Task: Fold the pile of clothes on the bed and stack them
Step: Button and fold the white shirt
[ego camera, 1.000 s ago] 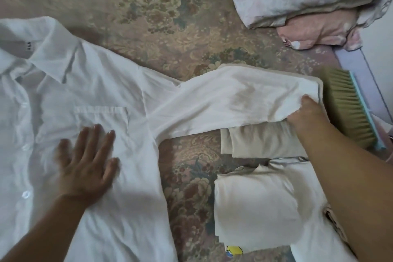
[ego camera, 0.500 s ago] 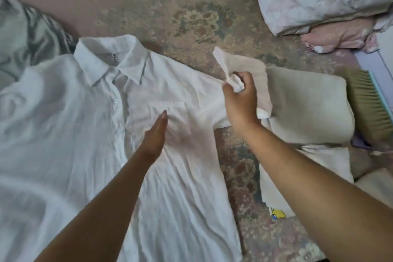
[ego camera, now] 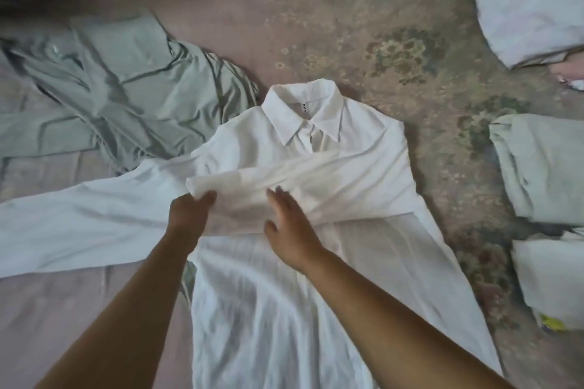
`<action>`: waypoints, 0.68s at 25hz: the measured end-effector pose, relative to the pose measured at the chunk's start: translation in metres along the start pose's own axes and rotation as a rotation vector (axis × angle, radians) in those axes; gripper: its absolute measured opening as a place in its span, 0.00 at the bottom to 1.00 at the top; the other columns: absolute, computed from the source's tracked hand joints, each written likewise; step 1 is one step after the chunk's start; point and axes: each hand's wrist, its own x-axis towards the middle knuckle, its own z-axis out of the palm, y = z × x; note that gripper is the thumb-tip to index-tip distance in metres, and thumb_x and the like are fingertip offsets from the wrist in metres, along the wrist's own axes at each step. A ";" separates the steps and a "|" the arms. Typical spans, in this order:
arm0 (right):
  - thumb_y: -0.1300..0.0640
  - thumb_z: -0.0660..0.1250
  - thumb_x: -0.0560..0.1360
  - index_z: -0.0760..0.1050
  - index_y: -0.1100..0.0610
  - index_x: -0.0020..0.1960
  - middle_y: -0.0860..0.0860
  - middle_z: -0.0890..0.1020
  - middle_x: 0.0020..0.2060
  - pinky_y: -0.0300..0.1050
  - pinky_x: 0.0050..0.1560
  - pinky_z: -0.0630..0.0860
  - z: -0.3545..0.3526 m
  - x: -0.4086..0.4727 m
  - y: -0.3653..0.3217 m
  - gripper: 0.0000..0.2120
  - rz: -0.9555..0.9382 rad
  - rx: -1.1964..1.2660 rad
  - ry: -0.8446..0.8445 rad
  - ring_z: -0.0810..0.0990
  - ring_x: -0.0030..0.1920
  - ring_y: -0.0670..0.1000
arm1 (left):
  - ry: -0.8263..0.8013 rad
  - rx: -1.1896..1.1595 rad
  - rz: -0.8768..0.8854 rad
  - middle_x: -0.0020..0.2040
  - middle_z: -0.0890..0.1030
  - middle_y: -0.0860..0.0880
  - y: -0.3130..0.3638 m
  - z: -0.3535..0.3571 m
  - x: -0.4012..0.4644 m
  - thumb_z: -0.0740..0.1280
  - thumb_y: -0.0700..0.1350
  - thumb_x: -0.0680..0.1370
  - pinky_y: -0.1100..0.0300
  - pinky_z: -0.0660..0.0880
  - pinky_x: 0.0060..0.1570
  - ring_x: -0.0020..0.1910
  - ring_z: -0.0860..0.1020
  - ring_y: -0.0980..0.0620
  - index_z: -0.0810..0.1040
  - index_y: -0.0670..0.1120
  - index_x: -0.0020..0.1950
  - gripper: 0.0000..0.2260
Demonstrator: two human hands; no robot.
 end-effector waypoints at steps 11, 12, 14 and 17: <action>0.40 0.44 0.80 0.34 0.39 0.75 0.47 0.32 0.75 0.65 0.72 0.43 -0.069 0.030 0.141 0.28 0.514 -0.593 -0.087 0.33 0.75 0.55 | 0.001 0.092 0.294 0.47 0.78 0.50 -0.027 0.018 0.033 0.70 0.45 0.74 0.59 0.73 0.48 0.49 0.76 0.49 0.76 0.45 0.58 0.14; 0.39 0.43 0.80 0.33 0.38 0.74 0.47 0.30 0.74 0.66 0.72 0.43 -0.072 0.029 0.146 0.28 0.551 -0.595 -0.109 0.33 0.75 0.55 | 0.051 0.115 0.317 0.49 0.77 0.50 -0.028 0.019 0.032 0.70 0.44 0.74 0.63 0.69 0.47 0.49 0.74 0.50 0.73 0.45 0.62 0.17; 0.38 0.42 0.79 0.31 0.38 0.74 0.48 0.29 0.74 0.68 0.71 0.41 -0.073 0.028 0.141 0.28 0.544 -0.627 -0.106 0.31 0.75 0.55 | 0.144 0.100 0.326 0.50 0.75 0.50 -0.027 0.019 0.030 0.68 0.43 0.76 0.68 0.64 0.43 0.48 0.72 0.51 0.69 0.46 0.66 0.20; 0.38 0.40 0.80 0.32 0.41 0.75 0.50 0.30 0.74 0.67 0.70 0.39 -0.043 0.032 0.098 0.27 0.299 -0.723 -0.074 0.31 0.75 0.56 | 0.328 0.011 0.274 0.53 0.76 0.46 -0.034 0.000 0.029 0.67 0.45 0.77 0.59 0.69 0.51 0.51 0.75 0.47 0.65 0.45 0.69 0.22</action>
